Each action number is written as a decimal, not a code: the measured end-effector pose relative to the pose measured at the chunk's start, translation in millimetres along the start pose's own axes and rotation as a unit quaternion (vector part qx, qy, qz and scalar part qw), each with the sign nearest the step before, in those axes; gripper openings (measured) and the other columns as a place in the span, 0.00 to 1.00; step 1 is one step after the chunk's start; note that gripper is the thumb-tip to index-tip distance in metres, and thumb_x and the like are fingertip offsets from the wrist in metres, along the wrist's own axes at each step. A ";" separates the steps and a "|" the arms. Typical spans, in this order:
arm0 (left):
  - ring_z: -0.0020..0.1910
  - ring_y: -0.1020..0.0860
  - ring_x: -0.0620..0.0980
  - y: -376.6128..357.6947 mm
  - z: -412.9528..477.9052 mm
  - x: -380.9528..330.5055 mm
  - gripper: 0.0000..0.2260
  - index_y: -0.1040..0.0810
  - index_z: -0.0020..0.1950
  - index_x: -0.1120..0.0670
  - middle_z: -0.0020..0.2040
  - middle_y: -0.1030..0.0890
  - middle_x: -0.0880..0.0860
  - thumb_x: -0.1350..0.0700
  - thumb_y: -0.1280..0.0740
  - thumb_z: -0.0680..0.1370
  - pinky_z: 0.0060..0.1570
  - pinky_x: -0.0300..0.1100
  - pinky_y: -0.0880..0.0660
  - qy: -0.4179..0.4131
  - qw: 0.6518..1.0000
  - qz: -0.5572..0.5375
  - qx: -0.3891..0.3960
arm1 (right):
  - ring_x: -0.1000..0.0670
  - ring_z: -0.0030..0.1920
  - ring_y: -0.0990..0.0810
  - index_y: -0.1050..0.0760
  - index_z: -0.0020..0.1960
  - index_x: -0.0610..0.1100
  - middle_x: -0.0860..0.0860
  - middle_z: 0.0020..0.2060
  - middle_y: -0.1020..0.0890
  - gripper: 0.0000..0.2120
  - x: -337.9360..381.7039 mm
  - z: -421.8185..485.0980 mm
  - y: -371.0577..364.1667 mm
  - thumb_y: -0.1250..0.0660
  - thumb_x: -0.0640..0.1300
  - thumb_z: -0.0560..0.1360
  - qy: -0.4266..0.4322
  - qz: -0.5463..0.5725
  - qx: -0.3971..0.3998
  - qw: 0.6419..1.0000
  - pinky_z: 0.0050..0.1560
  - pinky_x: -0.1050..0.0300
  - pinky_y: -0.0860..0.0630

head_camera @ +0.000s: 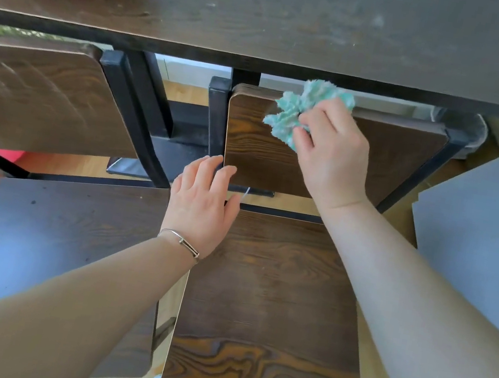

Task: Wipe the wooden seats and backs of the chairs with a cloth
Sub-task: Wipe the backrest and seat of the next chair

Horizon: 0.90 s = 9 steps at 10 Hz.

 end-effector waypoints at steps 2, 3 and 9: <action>0.69 0.34 0.56 -17.2 3.9 -12.0 0.19 0.29 0.68 0.53 0.69 0.30 0.54 0.47 0.41 0.80 0.65 0.56 0.33 0.005 1.000 -0.019 0.008 | 0.44 0.45 0.21 0.23 0.49 0.37 0.44 0.44 0.22 0.12 -34.1 -90.9 -41.4 0.43 0.42 0.81 -0.027 0.011 0.186 0.982 0.41 0.47 0.20; 0.68 0.33 0.57 -29.1 -3.6 -11.6 0.19 0.28 0.67 0.53 0.69 0.29 0.54 0.47 0.40 0.80 0.63 0.55 0.33 0.009 1.000 -0.023 0.012 | 0.45 0.39 0.23 0.25 0.45 0.41 0.46 0.41 0.24 0.03 -41.1 -112.8 -52.8 0.36 0.37 0.77 -0.065 -0.034 0.240 0.968 0.33 0.52 0.26; 0.69 0.35 0.56 -7.7 26.3 -82.6 0.21 0.32 0.71 0.52 0.71 0.32 0.53 0.46 0.41 0.80 0.65 0.54 0.33 0.003 1.000 -0.020 0.019 | 0.47 0.49 0.19 0.21 0.50 0.37 0.43 0.47 0.19 0.10 -82.5 -27.5 36.9 0.37 0.43 0.80 0.052 -0.016 0.064 0.996 0.47 0.56 0.20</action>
Point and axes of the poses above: each hand's wrist, its own z-axis towards the middle knuckle, its own y-axis out of the back of the hand, x = y × z, the point moved 1 cm from there along z, towards the middle knuckle
